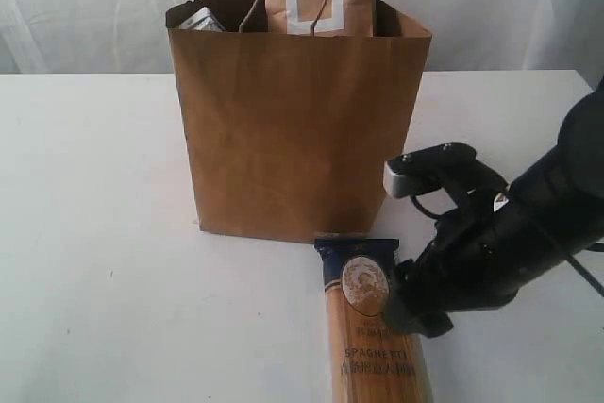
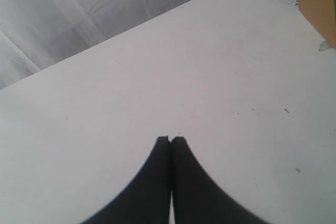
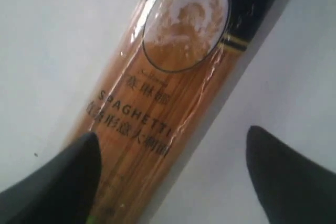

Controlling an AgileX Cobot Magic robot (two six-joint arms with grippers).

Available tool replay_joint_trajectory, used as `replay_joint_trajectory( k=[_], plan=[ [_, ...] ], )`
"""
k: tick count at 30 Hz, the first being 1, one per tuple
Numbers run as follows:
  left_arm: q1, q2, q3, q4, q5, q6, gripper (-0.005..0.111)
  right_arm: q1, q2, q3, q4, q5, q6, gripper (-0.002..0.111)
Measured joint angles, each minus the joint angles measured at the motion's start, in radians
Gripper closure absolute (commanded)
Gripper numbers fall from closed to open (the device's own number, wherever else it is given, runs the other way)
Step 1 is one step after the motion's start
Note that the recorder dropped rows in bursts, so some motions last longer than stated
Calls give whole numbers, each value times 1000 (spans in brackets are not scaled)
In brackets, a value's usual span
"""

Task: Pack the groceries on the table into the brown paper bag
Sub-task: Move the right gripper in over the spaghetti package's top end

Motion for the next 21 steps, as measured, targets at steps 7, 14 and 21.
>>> replay_joint_trajectory(
  k=[7,14,21],
  plan=[
    [4,0,0,-103,89,-113,107,0,5,-67,2,164,86,36],
    [94,0,0,-233,111,-367,107,0,28,-175,2,138,179,37],
    [120,0,0,-239,111,-389,107,0,125,-228,2,145,229,39]
  ],
)
